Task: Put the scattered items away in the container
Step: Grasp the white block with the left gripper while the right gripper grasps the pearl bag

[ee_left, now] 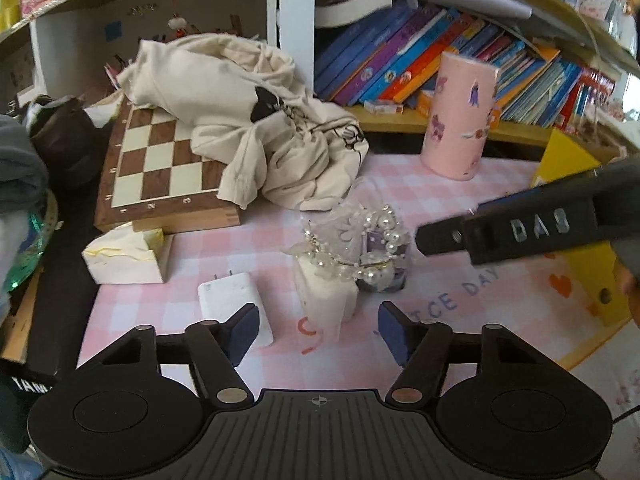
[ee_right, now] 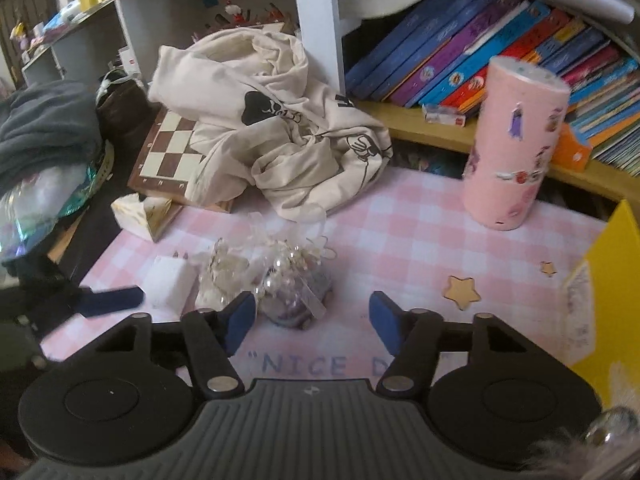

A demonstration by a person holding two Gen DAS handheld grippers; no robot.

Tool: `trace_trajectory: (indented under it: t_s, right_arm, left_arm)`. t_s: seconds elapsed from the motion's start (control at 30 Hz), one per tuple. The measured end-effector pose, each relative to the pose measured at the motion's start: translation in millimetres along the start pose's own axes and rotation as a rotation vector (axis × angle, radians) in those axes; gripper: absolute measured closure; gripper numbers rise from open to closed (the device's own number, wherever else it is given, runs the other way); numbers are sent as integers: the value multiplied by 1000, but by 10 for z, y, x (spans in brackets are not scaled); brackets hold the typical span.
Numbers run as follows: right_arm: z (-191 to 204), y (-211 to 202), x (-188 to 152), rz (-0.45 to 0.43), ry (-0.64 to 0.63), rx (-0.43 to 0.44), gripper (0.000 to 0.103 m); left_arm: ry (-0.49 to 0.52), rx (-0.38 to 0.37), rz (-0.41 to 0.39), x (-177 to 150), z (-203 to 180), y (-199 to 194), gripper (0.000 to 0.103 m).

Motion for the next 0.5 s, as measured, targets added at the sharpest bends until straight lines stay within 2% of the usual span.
trace_trajectory:
  t_s: [0.33, 0.43, 0.47, 0.5]
  right_arm:
    - [-45, 436, 178, 47, 56, 35, 47]
    - [-34, 468, 171, 55, 56, 47, 54]
    - [-33, 460, 164, 55, 56, 51, 54]
    - [-32, 451, 156, 54, 56, 55, 59]
  left_arm:
    - [40, 20, 15, 42, -113, 362, 41]
    - [41, 30, 15, 39, -104, 412, 50]
    - [38, 28, 14, 41, -92, 419, 57]
    - [35, 21, 11, 44, -77, 421, 61]
Point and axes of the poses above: each gripper's, at about its wrist camera, not at the fingertips, and y roughly the way its jaws point, z to its left, x to its top, the point moved 1 cm from there along y, roughly the way its jaws point, and after that the axes turned 7 degrees about -y, right-handed, at the moved point
